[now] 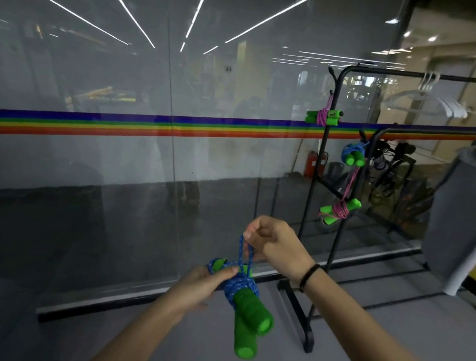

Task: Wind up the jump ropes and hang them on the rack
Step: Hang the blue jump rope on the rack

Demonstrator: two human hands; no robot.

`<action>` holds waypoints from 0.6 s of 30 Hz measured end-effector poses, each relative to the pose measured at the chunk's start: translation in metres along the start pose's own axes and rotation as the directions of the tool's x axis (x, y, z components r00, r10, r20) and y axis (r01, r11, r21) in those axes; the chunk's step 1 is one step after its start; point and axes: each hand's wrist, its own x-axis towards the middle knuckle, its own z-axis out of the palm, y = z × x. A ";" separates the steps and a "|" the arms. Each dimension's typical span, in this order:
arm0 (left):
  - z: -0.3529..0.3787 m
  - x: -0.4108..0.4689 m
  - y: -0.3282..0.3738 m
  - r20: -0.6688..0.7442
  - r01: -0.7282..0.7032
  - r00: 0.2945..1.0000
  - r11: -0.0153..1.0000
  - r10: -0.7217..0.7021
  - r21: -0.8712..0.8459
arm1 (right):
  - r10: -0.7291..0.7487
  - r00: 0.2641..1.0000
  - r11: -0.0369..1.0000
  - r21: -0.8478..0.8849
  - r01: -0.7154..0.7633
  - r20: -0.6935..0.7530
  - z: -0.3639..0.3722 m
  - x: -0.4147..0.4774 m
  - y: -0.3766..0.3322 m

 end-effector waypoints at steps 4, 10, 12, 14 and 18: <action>-0.003 0.033 -0.005 -0.183 -0.068 0.978 0.982 0.101 0.178 | 0.015 1.000 0.998 0.059 -0.015 -0.010 -0.006 0.010 0.010; 0.003 0.068 0.022 -0.321 -0.145 0.913 0.935 0.253 0.324 | 0.018 1.000 1.000 0.026 -0.018 0.000 -0.022 0.052 0.037; 0.007 0.084 0.037 -0.251 -0.260 0.918 0.944 0.307 0.204 | 0.016 1.000 1.000 0.009 -0.016 0.005 -0.028 0.071 0.047; 0.012 0.105 0.051 -0.157 -0.353 0.919 0.932 0.362 0.079 | 0.014 1.000 1.000 -0.002 -0.014 0.012 -0.037 0.093 0.059; 0.025 0.163 0.078 -0.110 -0.439 0.894 0.898 0.434 -0.029 | -0.029 0.999 0.994 -0.103 0.031 0.012 -0.066 0.147 0.085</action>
